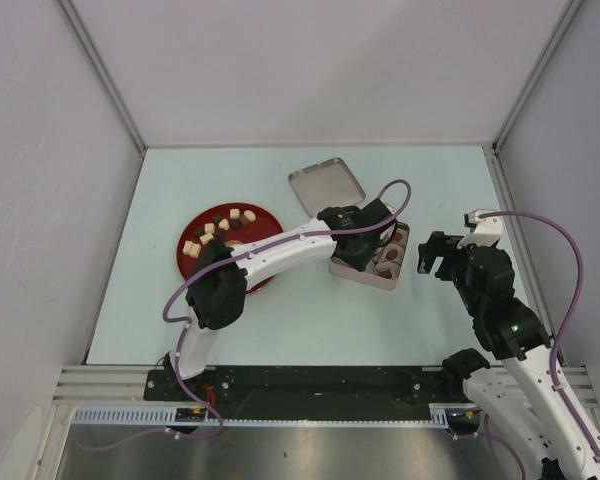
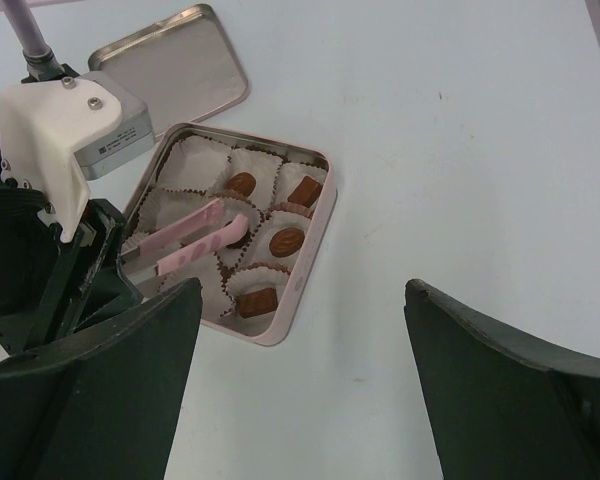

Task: Pack the chocolate

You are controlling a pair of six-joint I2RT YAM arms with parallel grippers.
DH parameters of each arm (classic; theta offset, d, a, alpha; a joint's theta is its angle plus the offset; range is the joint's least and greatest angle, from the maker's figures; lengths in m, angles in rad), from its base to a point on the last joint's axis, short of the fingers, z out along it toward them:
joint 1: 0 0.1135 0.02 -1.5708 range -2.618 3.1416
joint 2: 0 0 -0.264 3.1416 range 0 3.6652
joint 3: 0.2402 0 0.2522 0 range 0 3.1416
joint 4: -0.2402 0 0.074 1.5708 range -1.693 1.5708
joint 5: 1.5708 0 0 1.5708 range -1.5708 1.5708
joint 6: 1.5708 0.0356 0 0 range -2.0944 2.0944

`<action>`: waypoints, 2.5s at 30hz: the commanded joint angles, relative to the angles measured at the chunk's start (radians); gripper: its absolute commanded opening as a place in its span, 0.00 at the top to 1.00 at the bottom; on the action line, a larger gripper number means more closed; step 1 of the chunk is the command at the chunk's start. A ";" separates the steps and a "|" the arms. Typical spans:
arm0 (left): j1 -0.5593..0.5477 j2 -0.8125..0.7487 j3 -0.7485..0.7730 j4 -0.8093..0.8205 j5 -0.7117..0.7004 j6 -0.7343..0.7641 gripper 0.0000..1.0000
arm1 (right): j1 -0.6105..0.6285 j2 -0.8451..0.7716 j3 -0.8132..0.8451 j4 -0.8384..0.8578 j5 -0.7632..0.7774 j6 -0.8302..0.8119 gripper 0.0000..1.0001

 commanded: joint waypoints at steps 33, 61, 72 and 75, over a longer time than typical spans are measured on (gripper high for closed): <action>0.157 -0.499 -0.335 -0.051 -0.204 -0.136 0.68 | 0.002 -0.008 0.003 0.045 0.004 -0.009 0.13; 0.301 -0.816 -0.780 -0.206 -0.203 -0.328 0.69 | 0.020 0.009 0.003 0.045 -0.022 -0.006 0.13; 0.303 -0.805 -0.817 -0.190 -0.201 -0.369 0.65 | 0.023 0.004 0.003 0.046 -0.021 -0.006 0.13; 0.304 -0.800 -0.830 -0.177 -0.203 -0.378 0.65 | 0.023 0.006 0.003 0.046 -0.021 -0.006 0.13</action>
